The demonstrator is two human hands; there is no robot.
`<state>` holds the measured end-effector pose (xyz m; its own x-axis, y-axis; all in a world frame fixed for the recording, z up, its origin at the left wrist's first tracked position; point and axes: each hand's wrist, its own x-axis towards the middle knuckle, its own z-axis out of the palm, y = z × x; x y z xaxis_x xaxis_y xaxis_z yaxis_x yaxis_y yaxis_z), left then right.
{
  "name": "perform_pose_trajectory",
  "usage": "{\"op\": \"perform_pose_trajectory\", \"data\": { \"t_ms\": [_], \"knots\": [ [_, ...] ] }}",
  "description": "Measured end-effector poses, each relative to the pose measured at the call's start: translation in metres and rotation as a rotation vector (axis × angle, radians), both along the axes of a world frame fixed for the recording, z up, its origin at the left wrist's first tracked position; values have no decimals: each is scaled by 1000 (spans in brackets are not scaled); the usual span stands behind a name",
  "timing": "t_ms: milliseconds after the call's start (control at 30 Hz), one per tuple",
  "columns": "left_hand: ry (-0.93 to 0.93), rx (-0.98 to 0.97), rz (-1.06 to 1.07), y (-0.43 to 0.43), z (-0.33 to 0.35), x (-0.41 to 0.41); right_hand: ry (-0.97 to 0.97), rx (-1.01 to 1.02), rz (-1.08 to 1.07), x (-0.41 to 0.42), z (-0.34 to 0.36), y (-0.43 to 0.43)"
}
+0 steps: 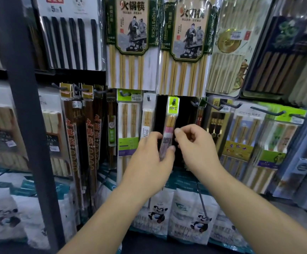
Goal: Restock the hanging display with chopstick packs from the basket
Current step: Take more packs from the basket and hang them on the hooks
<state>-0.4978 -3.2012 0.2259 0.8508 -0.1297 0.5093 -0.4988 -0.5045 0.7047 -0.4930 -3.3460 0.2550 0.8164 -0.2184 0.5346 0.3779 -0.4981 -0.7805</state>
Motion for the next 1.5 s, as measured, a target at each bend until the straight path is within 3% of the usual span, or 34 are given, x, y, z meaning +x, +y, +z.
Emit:
{"op": "perform_pose_trajectory", "data": {
  "t_ms": [233,400,533,767,1133,1333,1500],
  "knots": [
    [285,-205,-84,-15,8,25,95,-136,122,0,-34,-18],
    [361,-548,-317,-31,16,44,150,-220,292,13,-42,-12],
    [364,-645,-339,-40,19,60,163,-194,350,28,-54,-6],
    [328,-662,-171,-58,23,89,121,-28,376,70,-64,0],
    [350,-654,-184,-71,24,106,115,-103,405,101,-60,-22],
    [378,-449,-207,-62,9,64,159,-51,422,61,-71,-31],
    [328,-320,-269,-31,-24,-20,260,-36,323,3,-104,-43]
  ]
}}
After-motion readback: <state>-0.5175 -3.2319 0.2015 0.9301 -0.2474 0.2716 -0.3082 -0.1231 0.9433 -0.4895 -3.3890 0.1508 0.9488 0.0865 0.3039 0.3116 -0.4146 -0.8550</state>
